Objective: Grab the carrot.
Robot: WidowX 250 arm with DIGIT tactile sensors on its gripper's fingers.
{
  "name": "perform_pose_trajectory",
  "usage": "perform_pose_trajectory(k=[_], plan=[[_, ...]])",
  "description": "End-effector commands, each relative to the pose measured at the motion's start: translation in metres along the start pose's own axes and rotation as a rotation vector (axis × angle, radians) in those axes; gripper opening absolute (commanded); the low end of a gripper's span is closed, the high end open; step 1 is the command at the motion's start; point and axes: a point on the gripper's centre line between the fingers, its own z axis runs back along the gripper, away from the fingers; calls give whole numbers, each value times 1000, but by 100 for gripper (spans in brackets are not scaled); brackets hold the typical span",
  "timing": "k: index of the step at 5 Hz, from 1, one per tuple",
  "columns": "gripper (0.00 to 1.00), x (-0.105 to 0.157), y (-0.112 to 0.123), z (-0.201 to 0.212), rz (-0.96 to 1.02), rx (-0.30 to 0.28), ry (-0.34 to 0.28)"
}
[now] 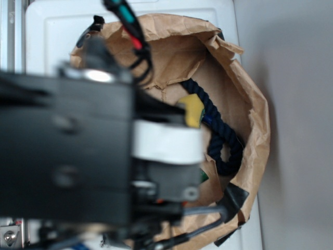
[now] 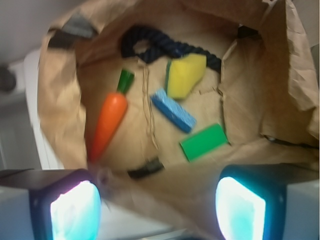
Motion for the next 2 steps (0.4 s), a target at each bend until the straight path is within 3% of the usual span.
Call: perform_pose_trajectory(k=[1,2], plan=[[100,23,36,-16,314,-109,-136],[100,46,53,-43,356,-114,-127]])
